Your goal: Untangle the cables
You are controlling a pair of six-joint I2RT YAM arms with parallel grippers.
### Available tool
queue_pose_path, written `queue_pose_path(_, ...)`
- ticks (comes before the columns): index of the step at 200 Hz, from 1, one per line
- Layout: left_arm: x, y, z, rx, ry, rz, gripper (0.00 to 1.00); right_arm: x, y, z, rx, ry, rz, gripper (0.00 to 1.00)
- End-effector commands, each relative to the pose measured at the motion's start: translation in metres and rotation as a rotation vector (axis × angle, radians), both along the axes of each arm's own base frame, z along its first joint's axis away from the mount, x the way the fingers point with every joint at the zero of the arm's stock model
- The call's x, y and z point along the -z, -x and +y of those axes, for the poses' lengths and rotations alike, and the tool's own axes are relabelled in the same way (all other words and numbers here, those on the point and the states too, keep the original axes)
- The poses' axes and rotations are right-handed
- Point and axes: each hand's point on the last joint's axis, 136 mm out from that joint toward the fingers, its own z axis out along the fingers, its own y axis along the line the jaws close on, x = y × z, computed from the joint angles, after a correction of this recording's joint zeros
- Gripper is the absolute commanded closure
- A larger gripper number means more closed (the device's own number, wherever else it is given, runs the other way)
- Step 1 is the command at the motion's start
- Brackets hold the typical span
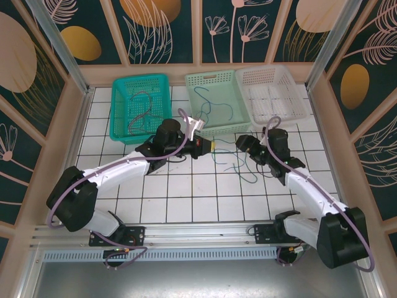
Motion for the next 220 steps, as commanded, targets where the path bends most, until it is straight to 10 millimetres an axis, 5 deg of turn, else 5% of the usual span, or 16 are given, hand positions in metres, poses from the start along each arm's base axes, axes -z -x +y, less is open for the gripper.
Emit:
queue_pose_path(1, -0.015, 0.006, -0.011, 0.077, 0.052, -0.029, 1.00, -0.033, -0.029, 0.003, 0.037, -0.025, -0.124, 0.24)
queue_pose_path(23, -0.012, 0.008, -0.015, 0.098, 0.043, -0.025, 1.00, -0.036, -0.040, 0.008, 0.044, -0.053, -0.141, 0.33)
queue_pose_path(64, -0.002, 0.007, -0.023, 0.134, 0.010, -0.004, 1.00, -0.046, -0.052, 0.014, 0.047, -0.093, -0.128, 1.00)
queue_pose_path(151, 0.080, 0.015, -0.025, 0.231, -0.270, 0.102, 1.00, -0.111, -0.068, -0.021, 0.172, -0.274, -0.191, 1.00)
queue_pose_path(220, 0.077, 0.020, -0.045, 0.315, -0.271, 0.114, 1.00, -0.134, -0.064, -0.004, 0.131, -0.372, -0.210, 1.00)
